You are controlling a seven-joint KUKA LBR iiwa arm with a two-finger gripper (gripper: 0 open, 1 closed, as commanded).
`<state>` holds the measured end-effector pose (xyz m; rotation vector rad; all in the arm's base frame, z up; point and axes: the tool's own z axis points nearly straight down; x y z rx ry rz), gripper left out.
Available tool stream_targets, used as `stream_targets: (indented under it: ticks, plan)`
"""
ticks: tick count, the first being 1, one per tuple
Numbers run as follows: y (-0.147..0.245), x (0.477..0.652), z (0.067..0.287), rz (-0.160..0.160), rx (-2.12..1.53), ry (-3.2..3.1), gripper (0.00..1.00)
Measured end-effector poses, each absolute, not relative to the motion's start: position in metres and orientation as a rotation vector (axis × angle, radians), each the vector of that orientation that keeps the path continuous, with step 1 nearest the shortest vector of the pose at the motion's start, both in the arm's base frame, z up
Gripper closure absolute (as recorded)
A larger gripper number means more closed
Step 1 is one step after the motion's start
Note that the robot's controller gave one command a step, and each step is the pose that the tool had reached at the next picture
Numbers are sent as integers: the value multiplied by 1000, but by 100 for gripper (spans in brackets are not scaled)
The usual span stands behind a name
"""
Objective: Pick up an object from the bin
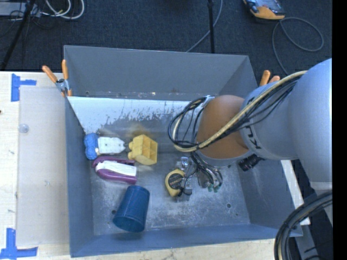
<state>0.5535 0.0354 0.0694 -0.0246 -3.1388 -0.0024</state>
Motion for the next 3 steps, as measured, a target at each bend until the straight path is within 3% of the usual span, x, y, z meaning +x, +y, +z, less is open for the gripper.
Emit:
stream_targets:
  ticks: [1,2,3]
  plan:
    - [35,553,69,-2,-23,-3138,100]
    - [43,549,147,-2,-50,-3136,100]
    - [43,549,147,-1,-49,-3136,100]
